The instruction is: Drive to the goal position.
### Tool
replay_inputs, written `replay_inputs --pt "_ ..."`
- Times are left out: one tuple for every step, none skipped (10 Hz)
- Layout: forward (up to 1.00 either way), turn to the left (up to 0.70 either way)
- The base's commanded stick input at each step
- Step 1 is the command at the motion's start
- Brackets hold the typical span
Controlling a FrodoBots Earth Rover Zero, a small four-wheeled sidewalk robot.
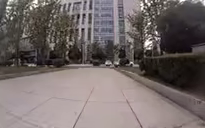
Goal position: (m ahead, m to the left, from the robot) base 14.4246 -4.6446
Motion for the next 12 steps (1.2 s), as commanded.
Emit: replay_inputs --pt "0.7 0.0" --pt "0.7 0.0" --pt "0.7 0.0" --pt "0.7 0.0" --pt "0.7 0.0" --pt "0.7 0.0" --pt "0.7 0.0" --pt "0.7 0.0" --pt "0.7 0.0" --pt "0.7 0.0" --pt "0.7 0.0" --pt "0.7 0.0"
